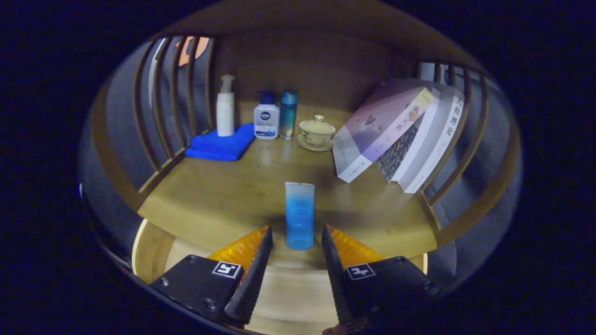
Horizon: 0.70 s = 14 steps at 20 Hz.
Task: Pull open the drawer, take out the items inside it, and place them on the countertop above the cabinet.
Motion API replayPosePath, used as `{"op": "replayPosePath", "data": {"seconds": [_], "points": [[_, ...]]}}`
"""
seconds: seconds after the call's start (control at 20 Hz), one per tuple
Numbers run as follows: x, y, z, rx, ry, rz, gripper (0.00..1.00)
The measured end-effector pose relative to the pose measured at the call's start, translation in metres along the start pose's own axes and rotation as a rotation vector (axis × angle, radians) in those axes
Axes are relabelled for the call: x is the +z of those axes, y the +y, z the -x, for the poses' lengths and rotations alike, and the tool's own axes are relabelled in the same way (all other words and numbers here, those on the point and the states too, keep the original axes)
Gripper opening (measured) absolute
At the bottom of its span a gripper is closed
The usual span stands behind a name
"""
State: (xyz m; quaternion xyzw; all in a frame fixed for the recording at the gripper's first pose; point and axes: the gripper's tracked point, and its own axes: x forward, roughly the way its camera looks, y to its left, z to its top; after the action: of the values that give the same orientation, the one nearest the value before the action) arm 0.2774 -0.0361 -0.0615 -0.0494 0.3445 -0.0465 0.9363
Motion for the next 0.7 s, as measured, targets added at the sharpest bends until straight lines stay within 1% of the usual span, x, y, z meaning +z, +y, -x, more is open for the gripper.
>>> {"op": "replayPosePath", "data": {"seconds": [0.1, 0.25, 0.3, 0.45, 0.55, 0.7], "points": [[-0.003, 0.002, 0.03, 0.028, -0.051, -0.008, 0.68], [-0.015, 0.019, 0.084, 0.1, -0.128, 0.012, 0.68], [-0.024, 0.019, 0.104, 0.099, -0.157, 0.025, 0.68], [-0.041, 0.037, 0.149, 0.146, -0.232, 0.038, 0.99], [-0.053, 0.045, 0.173, 0.165, -0.28, 0.036, 1.0], [-0.074, 0.052, 0.202, 0.157, -0.363, 0.039, 1.0]]}}
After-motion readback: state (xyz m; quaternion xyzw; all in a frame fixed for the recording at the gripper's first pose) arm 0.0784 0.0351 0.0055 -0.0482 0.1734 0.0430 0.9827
